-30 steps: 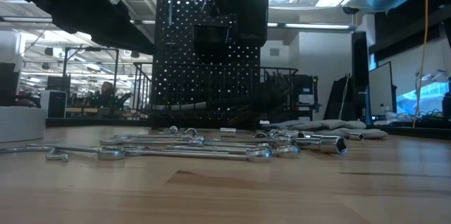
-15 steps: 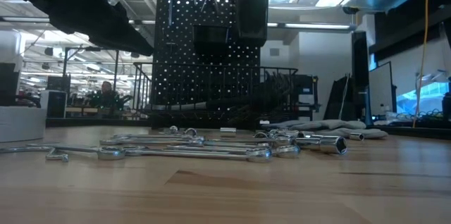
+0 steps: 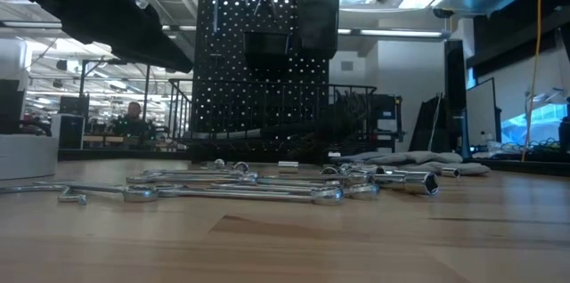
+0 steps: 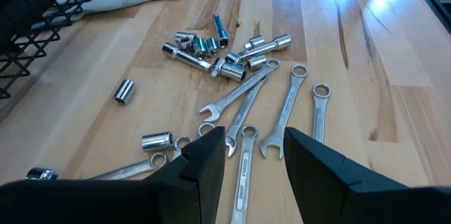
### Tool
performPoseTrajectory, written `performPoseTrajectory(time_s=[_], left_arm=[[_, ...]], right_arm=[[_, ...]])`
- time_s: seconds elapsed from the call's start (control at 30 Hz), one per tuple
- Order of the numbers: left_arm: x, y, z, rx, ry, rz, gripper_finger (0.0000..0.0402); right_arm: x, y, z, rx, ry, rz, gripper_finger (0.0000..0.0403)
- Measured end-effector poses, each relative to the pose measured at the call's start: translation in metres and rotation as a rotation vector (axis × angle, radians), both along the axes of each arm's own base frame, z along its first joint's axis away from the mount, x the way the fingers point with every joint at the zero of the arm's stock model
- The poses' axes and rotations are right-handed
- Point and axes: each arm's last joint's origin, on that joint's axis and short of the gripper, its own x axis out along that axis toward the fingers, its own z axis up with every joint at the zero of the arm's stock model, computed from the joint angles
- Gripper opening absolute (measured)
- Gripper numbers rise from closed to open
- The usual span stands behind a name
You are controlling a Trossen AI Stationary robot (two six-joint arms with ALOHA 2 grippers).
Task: Hang tools onto peg board
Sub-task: Put the socket into the left black bin on the peg board
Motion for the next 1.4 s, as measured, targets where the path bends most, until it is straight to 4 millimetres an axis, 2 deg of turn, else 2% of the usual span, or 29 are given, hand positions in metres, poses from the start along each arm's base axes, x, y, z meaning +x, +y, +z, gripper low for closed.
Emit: performPoseTrajectory(time_s=[0.13, 0.27, 0.6, 0.73, 1.03, 1.4], left_arm=[[0.000, 0.000, 0.000, 0.003, 0.001, -0.001, 0.0136], [0.000, 0.000, 0.000, 0.013, 0.003, -0.007, 0.0136], [0.000, 0.000, 0.000, -0.002, 0.000, 0.001, 0.0136], [0.000, 0.000, 0.000, -0.004, -0.003, 0.003, 0.0136], [0.001, 0.001, 0.000, -0.004, -0.003, 0.007, 0.0136], [0.001, 0.001, 0.000, -0.005, -0.001, 0.009, 0.0136]], right_arm=[[-0.006, 0.001, -0.024, 0.039, 0.092, 0.002, 0.0186], [-0.012, -0.008, -0.051, 0.051, 0.166, -0.087, 0.0186], [-0.042, -0.048, -0.130, 0.232, 0.308, -0.627, 0.0186], [-0.049, -0.055, -0.151, 0.285, 0.281, -0.736, 0.0186], [-0.048, -0.069, -0.169, 0.368, 0.158, -0.826, 0.0186], [-0.053, -0.075, -0.178, 0.358, 0.142, -0.872, 0.0186]])
